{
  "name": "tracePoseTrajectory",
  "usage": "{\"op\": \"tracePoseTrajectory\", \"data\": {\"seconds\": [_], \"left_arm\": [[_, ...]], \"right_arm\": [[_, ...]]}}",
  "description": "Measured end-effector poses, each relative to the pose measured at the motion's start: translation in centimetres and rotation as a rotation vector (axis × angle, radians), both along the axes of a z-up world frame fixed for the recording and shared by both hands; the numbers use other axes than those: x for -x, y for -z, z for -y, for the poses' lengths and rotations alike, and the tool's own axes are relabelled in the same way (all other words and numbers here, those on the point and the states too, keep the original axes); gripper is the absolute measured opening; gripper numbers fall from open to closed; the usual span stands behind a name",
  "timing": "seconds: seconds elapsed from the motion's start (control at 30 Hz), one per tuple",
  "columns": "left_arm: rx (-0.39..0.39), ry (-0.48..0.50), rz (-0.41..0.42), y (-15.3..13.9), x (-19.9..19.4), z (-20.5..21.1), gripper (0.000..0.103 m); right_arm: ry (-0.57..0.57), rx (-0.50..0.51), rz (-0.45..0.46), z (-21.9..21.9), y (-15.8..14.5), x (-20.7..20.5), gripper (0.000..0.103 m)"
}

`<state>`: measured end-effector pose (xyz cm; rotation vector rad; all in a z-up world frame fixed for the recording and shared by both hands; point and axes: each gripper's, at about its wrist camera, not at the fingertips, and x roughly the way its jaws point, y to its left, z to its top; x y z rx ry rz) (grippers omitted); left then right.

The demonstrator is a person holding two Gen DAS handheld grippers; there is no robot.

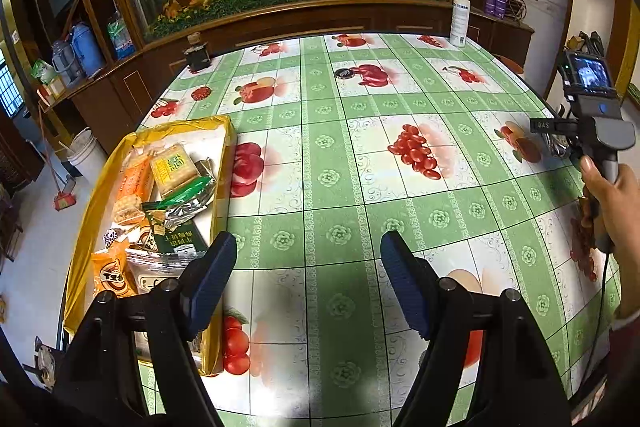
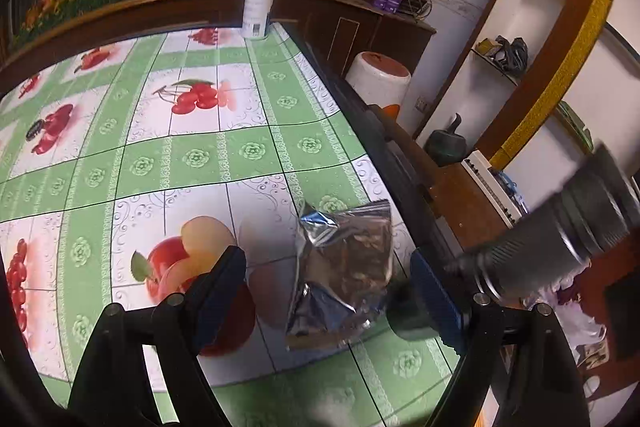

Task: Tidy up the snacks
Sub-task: 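Move both open tools back over the cheese biscuit pack and foil bag, then grasp the yellow cheese biscuit pack with the left tool while the right tool grasps the silver foil bag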

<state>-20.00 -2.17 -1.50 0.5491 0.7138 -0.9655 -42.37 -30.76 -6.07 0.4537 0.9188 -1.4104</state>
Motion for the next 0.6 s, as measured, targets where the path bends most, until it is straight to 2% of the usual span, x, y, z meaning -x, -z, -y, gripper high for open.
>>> {"op": "tracePoseTrajectory", "data": {"seconds": [0.2,0.27,0.33,0.47,0.53,0.57,0.6], "left_arm": [[-0.018,0.005,-0.016,0.4,-0.1,0.4,0.074],[-0.016,0.007,-0.018,0.4,0.0,0.4,0.074],[-0.017,0.01,-0.02,0.4,0.1,0.6,0.074],[-0.019,0.025,-0.022,0.5,0.5,0.9,0.074],[-0.021,0.035,-0.02,0.5,0.7,1.0,0.074],[-0.022,0.038,-0.017,0.5,0.8,1.0,0.074],[-0.023,0.041,-0.016,0.5,0.7,0.9,0.074]], "right_arm": [[0.011,-0.069,-0.028,1.7,1.9,-0.8,0.089],[-0.021,-0.1,0.038,1.4,2.1,-0.9,0.091],[-0.048,-0.111,0.051,0.6,1.9,-1.4,0.091],[-0.212,-0.167,0.197,-2.4,0.8,-2.8,0.091],[-0.357,-0.22,0.323,-4.9,-0.1,-3.5,0.087],[-0.388,-0.213,0.324,-6.4,-0.7,-3.5,0.088],[-0.395,-0.177,0.28,-7.7,-1.1,-3.3,0.089]]}}
